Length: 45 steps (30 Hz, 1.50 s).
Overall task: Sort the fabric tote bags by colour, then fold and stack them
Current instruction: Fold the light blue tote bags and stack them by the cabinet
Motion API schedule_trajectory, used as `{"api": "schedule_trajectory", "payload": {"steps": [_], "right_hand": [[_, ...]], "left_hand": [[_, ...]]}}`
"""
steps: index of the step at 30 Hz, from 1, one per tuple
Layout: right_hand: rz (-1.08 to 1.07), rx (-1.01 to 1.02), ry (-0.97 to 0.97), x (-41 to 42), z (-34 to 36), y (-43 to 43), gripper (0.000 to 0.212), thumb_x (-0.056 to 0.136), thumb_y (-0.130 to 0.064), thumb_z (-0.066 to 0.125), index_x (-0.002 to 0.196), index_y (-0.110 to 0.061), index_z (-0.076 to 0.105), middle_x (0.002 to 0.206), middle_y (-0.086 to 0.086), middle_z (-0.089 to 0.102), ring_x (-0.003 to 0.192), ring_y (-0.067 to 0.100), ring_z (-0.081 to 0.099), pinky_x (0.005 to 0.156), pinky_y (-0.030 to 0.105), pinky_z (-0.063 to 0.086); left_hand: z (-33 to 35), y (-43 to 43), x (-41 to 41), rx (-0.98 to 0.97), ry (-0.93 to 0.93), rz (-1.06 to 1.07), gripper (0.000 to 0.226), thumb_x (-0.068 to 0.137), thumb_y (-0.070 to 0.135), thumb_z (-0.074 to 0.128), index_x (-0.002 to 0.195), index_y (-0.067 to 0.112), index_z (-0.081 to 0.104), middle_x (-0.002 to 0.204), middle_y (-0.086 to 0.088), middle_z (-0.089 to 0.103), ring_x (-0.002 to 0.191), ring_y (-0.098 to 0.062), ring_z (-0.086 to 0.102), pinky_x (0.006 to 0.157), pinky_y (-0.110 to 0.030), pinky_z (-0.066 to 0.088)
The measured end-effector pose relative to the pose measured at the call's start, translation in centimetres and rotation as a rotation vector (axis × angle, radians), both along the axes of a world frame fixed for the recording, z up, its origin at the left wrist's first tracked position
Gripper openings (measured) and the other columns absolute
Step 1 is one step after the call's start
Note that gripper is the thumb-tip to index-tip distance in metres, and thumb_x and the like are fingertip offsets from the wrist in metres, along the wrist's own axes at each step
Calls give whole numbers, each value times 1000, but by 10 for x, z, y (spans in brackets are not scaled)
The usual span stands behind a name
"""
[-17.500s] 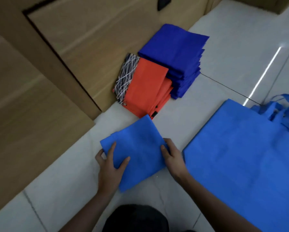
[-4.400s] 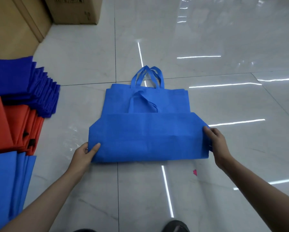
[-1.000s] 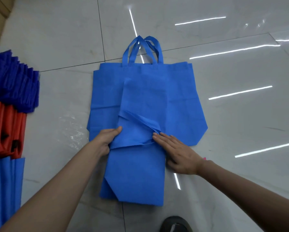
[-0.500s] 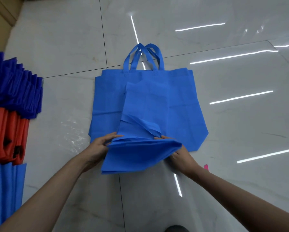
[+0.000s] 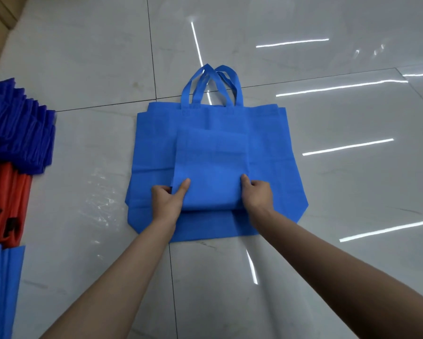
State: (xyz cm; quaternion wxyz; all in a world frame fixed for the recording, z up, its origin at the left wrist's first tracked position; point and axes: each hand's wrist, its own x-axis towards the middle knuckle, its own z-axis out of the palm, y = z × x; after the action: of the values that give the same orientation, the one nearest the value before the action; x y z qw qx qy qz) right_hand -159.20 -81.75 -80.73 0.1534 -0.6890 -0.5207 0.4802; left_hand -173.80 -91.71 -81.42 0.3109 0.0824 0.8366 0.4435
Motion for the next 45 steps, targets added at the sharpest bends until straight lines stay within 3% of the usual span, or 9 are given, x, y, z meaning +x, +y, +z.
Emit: {"api": "schedule_trajectory", "payload": {"steps": [5, 8, 13, 17, 24, 29, 35, 39, 45], "right_hand": [[156, 493, -370, -3, 10, -11, 38, 93, -33, 51, 123, -9, 48, 123, 9, 52, 110, 28, 48, 89, 37, 35], [528, 929, -362, -17, 3, -31, 42, 93, -31, 39, 123, -9, 57, 135, 12, 53, 120, 28, 48, 96, 38, 37], [968, 739, -431, -25, -36, -60, 53, 96, -38, 27, 134, -13, 52, 144, 5, 46, 132, 31, 43, 103, 52, 40], [1039, 736, -483, -25, -38, -54, 52, 95, -38, 28, 135, -15, 51, 144, 5, 46, 132, 30, 43, 103, 50, 38], [926, 614, -532, 31, -38, -34, 58, 94, -51, 13, 149, -33, 19, 158, -8, 8, 146, 20, 9, 114, 42, 0], [853, 779, -533, 7, -18, -11, 53, 91, -50, 34, 123, -14, 57, 134, 14, 50, 125, 38, 44, 110, 52, 15], [1061, 614, -587, -48, 3, 44, 62, 98, -50, 31, 149, -15, 22, 147, 13, 34, 137, 31, 27, 114, 47, 6], [1012, 415, -606, -57, 6, 47, 53, 95, -47, 43, 130, -7, 39, 130, 19, 46, 119, 37, 44, 100, 43, 32], [751, 110, -26, -43, 11, 13, 25, 97, -36, 48, 103, -12, 45, 112, 12, 54, 106, 30, 53, 89, 39, 42]], "left_hand": [[-1, -9, 1, -157, 192, -214, 52, 84, 46, 62, 110, 3, 48, 104, -9, 56, 92, -26, 53, 71, -31, 37], [0, -26, 12, -265, 378, -309, 51, 88, 50, 53, 110, 4, 45, 105, -16, 61, 97, -35, 57, 70, -36, 40], [-4, -49, 29, -509, 750, -412, 52, 88, 47, 50, 115, 3, 50, 91, -20, 66, 79, -37, 64, 58, -38, 45], [-28, -51, 22, -415, 968, -617, 46, 94, 33, 39, 136, 15, 43, 138, -15, 47, 124, -34, 48, 93, -50, 44], [-39, -54, 16, -347, 884, -690, 53, 95, 41, 24, 141, 21, 40, 150, -3, 34, 137, -27, 33, 106, -53, 27], [-39, -55, 12, -329, 830, -727, 54, 97, 44, 16, 143, 23, 36, 152, -1, 31, 139, -27, 29, 108, -52, 23], [-34, -61, -5, -275, 884, -795, 54, 98, 47, 17, 141, 23, 40, 150, -4, 34, 134, -32, 37, 103, -53, 32], [-28, -62, -2, -221, 831, -434, 51, 91, 32, 57, 137, 12, 45, 147, -23, 30, 127, -43, 39, 101, -51, 37], [-6, -82, 4, 126, 271, 187, 63, 87, 26, 64, 140, 12, 35, 138, -18, 38, 124, -28, 40, 100, -21, 32]]}}
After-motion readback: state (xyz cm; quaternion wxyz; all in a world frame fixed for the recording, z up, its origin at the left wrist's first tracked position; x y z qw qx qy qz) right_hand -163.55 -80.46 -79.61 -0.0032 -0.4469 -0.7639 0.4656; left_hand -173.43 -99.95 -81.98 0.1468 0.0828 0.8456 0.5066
